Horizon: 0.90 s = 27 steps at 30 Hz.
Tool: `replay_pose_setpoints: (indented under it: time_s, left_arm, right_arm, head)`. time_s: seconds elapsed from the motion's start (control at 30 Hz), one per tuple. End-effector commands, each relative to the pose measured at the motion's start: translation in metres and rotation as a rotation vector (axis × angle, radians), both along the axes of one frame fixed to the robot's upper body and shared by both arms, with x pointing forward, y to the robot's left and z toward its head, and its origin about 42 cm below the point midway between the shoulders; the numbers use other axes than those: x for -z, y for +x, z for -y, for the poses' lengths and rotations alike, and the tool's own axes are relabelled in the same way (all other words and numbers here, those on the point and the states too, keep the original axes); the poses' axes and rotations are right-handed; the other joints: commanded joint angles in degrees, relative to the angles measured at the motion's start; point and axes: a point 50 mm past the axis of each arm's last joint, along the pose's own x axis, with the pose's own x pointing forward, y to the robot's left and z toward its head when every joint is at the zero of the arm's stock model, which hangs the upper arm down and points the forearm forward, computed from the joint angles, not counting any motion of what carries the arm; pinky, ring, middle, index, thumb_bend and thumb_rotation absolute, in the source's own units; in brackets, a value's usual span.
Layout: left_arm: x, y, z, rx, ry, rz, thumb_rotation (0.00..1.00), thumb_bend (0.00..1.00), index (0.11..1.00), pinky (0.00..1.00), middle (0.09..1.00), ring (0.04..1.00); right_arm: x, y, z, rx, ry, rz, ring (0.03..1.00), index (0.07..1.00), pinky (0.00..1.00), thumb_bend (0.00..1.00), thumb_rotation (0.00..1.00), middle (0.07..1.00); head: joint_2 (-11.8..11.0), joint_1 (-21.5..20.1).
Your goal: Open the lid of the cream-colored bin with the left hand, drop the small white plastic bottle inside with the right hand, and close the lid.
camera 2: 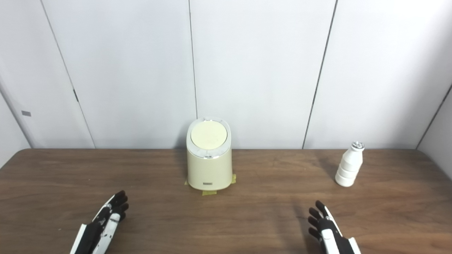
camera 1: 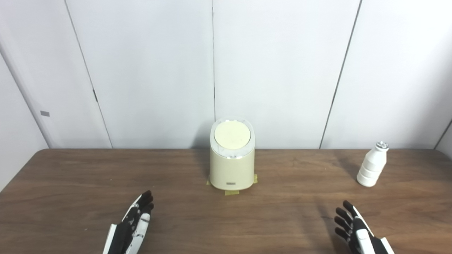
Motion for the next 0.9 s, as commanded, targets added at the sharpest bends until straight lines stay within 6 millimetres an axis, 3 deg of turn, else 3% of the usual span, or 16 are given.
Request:
replay_pose_setpoints:
  time_s: [0.0, 0.6, 0.73, 0.87]
  left_arm:
    - [0.017, -0.038, -0.003, -0.018, 0.013, -0.070, 0.66, 0.23, 0.920, 0.94, 0.909, 0.909]
    - [0.020, -0.036, -0.003, -0.013, 0.012, -0.065, 0.64, 0.24, 0.922, 0.94, 0.908, 0.907]
    - [0.019, -0.033, -0.002, -0.016, 0.027, -0.072, 0.49, 0.25, 0.914, 0.92, 0.896, 0.903]
    - [0.009, -0.024, 0.000, -0.033, 0.011, -0.057, 0.36, 0.39, 0.922, 0.89, 0.901, 0.906]
  right_arm:
    - [-0.014, 0.005, -0.005, 0.001, 0.026, 0.082, 0.912, 0.954, 0.89, 0.48, 0.97, 0.922]
    - [-0.012, 0.007, -0.006, -0.001, 0.022, 0.078, 0.910, 0.952, 0.88, 0.50, 0.97, 0.924]
    - [-0.011, 0.008, -0.006, 0.003, 0.034, 0.070, 0.907, 0.953, 0.88, 0.49, 0.96, 0.921]
    - [-0.007, 0.012, -0.006, -0.001, 0.032, 0.074, 0.906, 0.959, 0.87, 0.47, 0.97, 0.926]
  head:
    - [0.07, 0.02]
    - [-0.19, 1.11]
    - [-0.53, 1.50]
    - [-1.15, 2.20]
